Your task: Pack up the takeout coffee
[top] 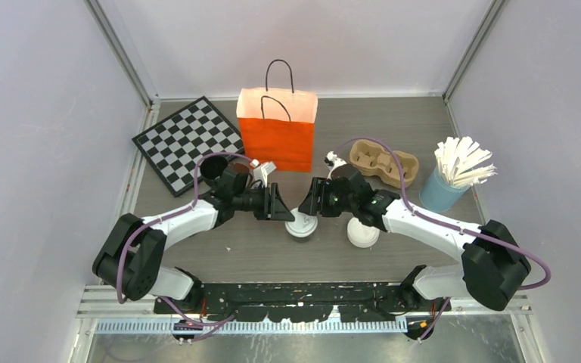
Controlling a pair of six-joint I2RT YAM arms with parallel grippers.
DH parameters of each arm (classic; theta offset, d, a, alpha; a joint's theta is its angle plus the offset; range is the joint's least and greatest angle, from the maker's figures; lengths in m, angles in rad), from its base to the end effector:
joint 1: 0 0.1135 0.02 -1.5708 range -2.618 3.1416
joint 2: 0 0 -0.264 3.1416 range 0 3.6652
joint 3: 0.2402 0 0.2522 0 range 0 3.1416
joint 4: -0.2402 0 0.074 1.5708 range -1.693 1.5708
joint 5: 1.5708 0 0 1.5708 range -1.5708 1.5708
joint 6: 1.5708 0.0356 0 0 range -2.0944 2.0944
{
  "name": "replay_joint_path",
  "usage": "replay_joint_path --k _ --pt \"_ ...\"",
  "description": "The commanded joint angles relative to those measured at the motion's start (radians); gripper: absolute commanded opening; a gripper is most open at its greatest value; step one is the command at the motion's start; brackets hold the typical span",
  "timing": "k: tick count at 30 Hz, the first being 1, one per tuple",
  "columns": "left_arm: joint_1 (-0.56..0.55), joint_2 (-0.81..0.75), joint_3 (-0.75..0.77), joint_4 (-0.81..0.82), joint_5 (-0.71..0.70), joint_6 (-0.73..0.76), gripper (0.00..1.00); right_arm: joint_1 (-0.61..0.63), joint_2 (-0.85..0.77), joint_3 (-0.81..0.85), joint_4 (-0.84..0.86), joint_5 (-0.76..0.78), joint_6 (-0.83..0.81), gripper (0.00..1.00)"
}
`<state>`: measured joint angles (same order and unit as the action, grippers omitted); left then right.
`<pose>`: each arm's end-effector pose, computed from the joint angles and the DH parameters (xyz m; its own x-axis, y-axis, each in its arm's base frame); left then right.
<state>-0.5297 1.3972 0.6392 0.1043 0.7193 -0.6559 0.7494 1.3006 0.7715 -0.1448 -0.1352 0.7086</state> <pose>0.2242 -0.1585 0.1874 -0.9230 0.0088 -0.3848 0.3389 0.4924 -0.8017 0.1993 0.1920 0.2279 -0.8363 0.1026 -0.5386 -0.2737 0.7730 0.5724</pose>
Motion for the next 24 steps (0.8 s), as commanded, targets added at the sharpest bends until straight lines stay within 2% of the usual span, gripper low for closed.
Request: replay_joint_path --k 1,10,17,24 --pt "-0.01 0.001 -0.016 0.013 -0.008 -0.005 0.4 0.002 0.003 -0.049 0.113 -0.023 0.003 0.54" --pt "-0.01 -0.085 -0.007 -0.07 -0.068 0.002 0.55 0.001 -0.035 -0.175 0.207 0.008 0.011 0.45" --pt "-0.01 -0.225 -0.066 -0.08 -0.1 -0.061 0.72 0.001 -0.086 -0.231 0.25 0.012 0.023 0.44" --pt "-0.013 -0.246 -0.142 0.002 -0.068 -0.123 0.72 0.002 -0.096 -0.25 0.261 0.011 0.023 0.44"
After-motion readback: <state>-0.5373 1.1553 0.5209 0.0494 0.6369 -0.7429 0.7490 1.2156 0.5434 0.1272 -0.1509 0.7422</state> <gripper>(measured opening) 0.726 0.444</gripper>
